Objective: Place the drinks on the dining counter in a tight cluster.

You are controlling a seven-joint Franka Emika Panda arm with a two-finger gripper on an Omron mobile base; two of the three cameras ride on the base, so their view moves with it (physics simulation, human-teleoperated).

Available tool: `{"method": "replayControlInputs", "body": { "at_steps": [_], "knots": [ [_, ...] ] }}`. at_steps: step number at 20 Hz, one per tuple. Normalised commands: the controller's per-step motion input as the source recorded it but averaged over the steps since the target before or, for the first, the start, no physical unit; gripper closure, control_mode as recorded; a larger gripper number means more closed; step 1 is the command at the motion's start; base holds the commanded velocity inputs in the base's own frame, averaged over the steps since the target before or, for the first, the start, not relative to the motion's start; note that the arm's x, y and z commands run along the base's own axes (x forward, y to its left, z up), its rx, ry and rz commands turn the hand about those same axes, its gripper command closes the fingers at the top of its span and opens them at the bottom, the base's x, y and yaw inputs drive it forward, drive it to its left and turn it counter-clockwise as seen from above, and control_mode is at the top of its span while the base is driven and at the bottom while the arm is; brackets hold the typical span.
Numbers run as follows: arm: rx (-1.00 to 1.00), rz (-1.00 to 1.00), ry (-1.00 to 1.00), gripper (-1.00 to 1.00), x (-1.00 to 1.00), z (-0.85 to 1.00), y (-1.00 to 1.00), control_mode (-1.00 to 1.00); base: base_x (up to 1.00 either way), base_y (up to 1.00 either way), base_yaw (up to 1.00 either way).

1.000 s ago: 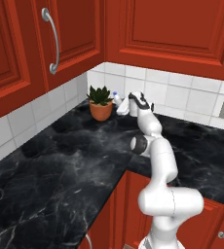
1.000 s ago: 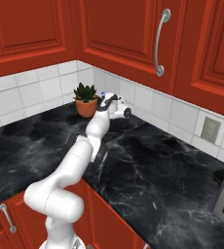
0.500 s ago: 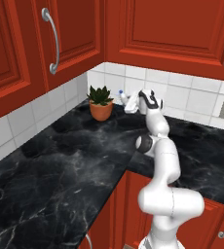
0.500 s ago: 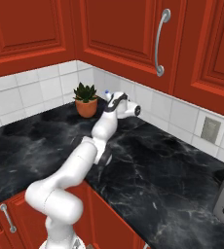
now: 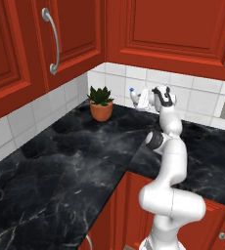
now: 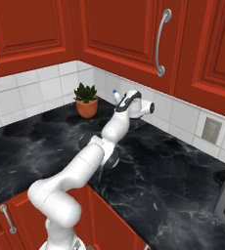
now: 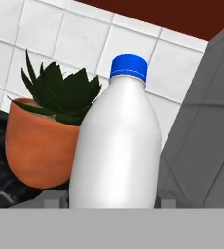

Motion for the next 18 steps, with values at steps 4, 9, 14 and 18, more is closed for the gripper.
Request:
{"method": "replayControlInputs", "body": {
  "at_steps": [4, 9, 14, 18],
  "knots": [
    [0.00, -0.33, 0.00, 1.00, -0.55, -0.11, 0.45, -1.00, 0.00, 0.00, 0.00],
    [0.00, -0.31, -0.02, 1.00, -0.54, -0.25, 0.49, -1.00, 0.00, 0.00, 0.00],
    [0.00, -0.21, -0.06, 1.00, -0.60, -0.33, 0.48, -1.00, 0.00, 0.00, 0.00],
    [0.00, -0.11, -0.22, 1.00, -0.72, -0.37, 0.57, -1.00, 0.00, 0.00, 0.00]
  ]
}}
